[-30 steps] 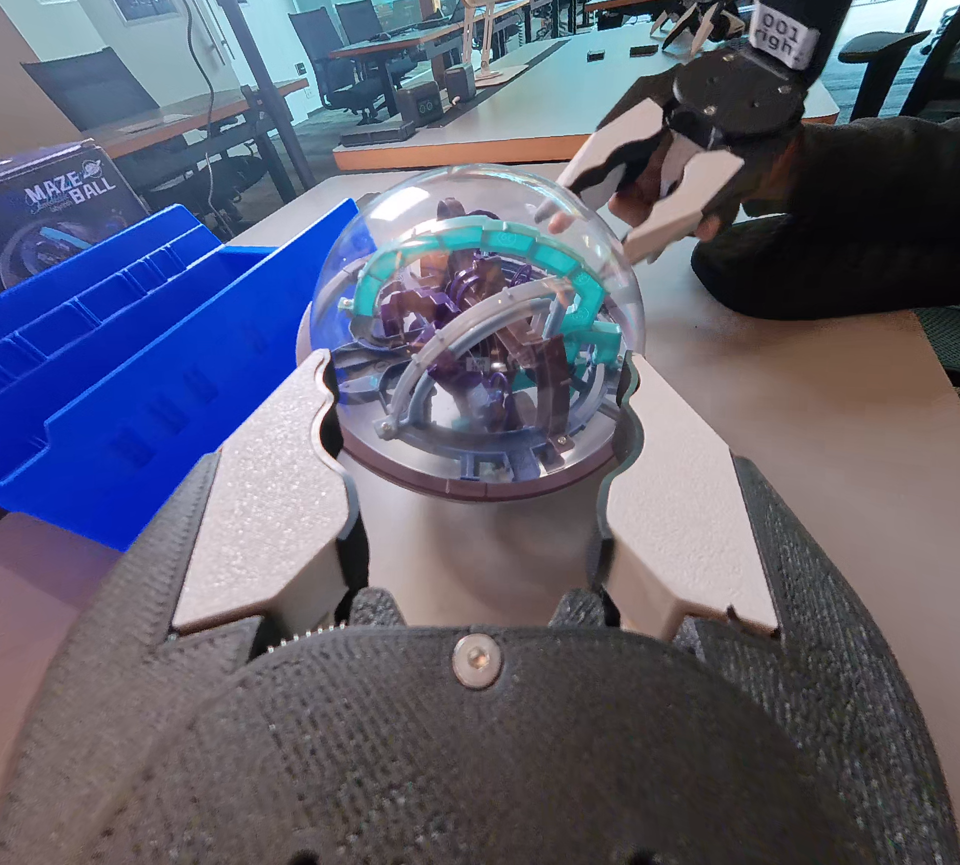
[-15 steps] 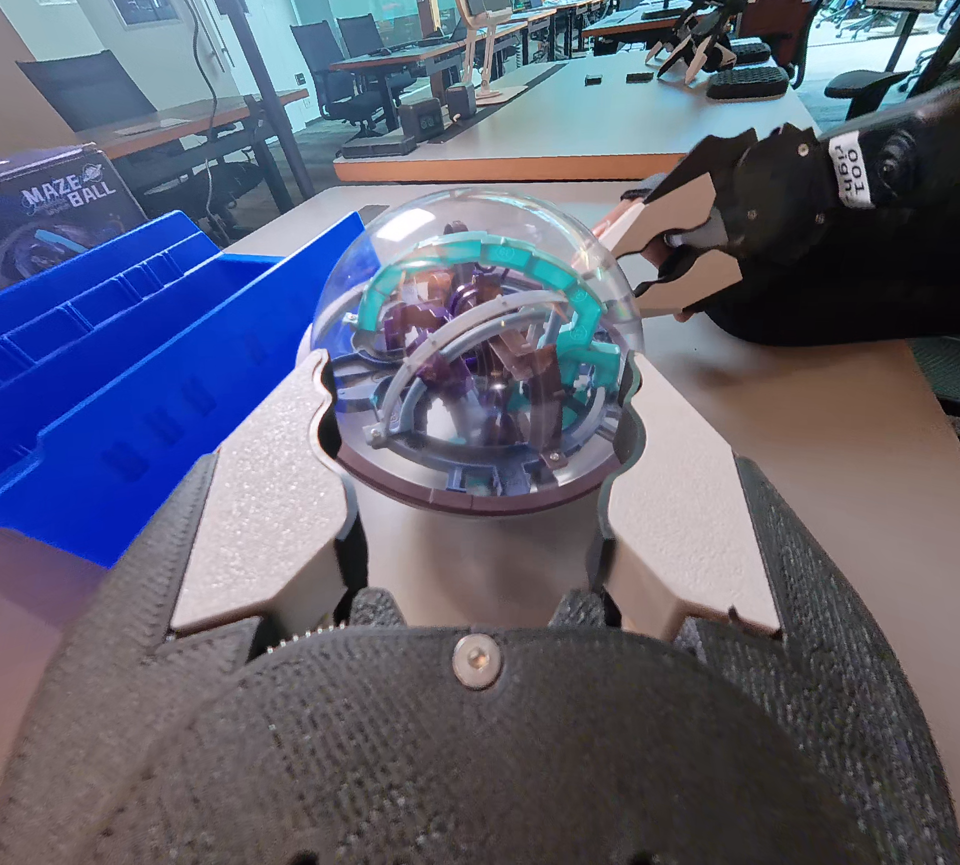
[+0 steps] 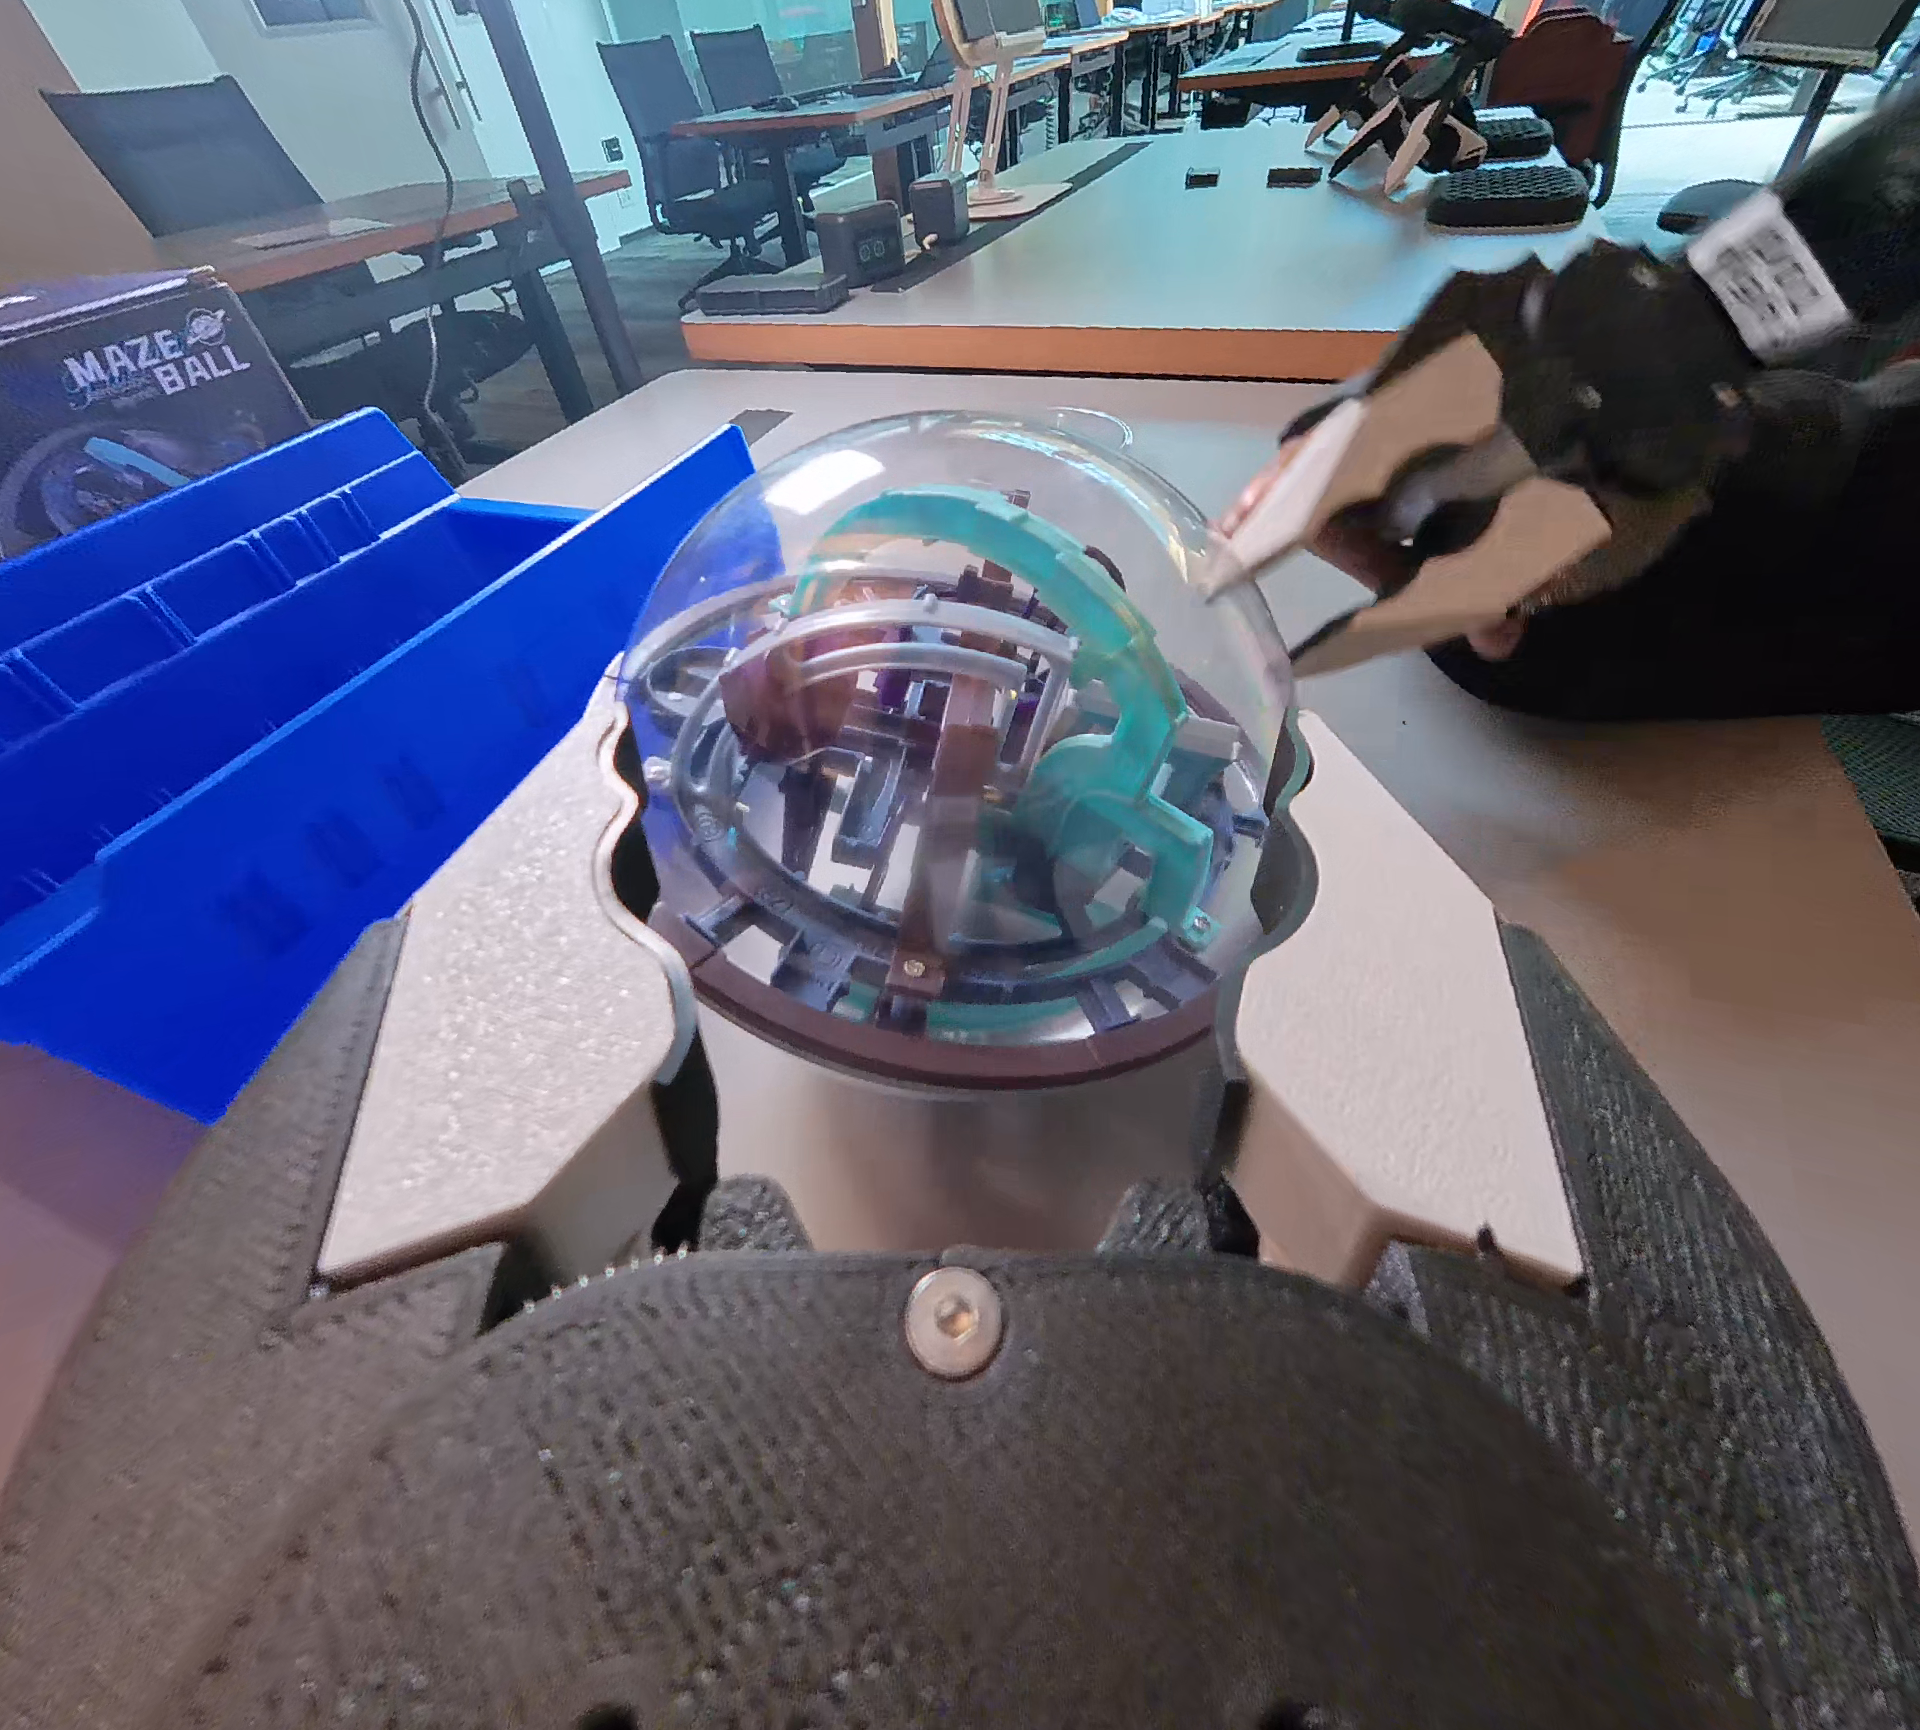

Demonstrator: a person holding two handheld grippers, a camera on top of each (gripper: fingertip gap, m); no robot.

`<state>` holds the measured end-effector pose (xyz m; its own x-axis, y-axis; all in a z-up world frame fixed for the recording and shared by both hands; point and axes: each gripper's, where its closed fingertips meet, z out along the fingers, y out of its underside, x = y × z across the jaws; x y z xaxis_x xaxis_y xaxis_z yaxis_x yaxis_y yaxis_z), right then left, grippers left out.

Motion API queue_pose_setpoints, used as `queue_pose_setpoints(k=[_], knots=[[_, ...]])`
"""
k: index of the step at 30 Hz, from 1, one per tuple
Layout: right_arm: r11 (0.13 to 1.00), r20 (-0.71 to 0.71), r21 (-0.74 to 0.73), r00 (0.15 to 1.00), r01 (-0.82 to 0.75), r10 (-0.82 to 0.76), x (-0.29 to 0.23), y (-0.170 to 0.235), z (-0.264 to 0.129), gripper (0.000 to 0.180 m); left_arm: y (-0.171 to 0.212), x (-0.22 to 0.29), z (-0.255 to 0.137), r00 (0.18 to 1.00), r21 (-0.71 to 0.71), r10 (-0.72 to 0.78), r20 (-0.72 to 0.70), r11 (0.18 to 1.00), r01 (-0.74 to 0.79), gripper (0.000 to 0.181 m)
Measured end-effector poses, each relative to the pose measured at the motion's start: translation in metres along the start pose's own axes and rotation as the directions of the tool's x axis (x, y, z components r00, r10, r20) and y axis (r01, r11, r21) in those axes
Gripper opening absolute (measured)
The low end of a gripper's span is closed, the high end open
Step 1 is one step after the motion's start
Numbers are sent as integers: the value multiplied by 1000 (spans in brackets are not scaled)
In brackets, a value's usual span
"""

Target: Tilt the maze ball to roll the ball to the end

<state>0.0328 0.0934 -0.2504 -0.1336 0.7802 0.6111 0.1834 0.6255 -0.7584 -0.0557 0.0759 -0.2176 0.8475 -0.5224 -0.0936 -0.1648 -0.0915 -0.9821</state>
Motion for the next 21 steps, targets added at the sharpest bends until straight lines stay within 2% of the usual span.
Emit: queue_pose_setpoints(k=[2, 4, 7, 11, 14, 21], knots=[[988, 68, -22, 985, -154, 156, 16, 12, -3, 55, 0, -1, 0, 1000, 6, 1, -18, 1000, -1, 118], [968, 139, -58, 958, -244, 249, 26, 26, -1, 73, 0, -2, 0, 999, 9, 0, -42, 1000, 1, 118], [918, 270, -78, 878, -390, 396, 34, 30, 9, 87, 0, -6, 1, 996, 10, -10, -84, 1000, 11, 118], [856, 393, -103, 770, -507, 504, 45, 32, 27, 94, 1, -15, 3, 989, 1, -34, -143, 999, 34, 116], [820, 446, -124, 707, -558, 549, 44, 34, 39, 92, -1, -22, 3, 982, 9, -66, -179, 998, 69, 111], [806, 426, -134, 700, -577, 573, 34, 37, 45, 91, -7, -30, 11, 970, 5, -87, -228, 996, 91, 109]])
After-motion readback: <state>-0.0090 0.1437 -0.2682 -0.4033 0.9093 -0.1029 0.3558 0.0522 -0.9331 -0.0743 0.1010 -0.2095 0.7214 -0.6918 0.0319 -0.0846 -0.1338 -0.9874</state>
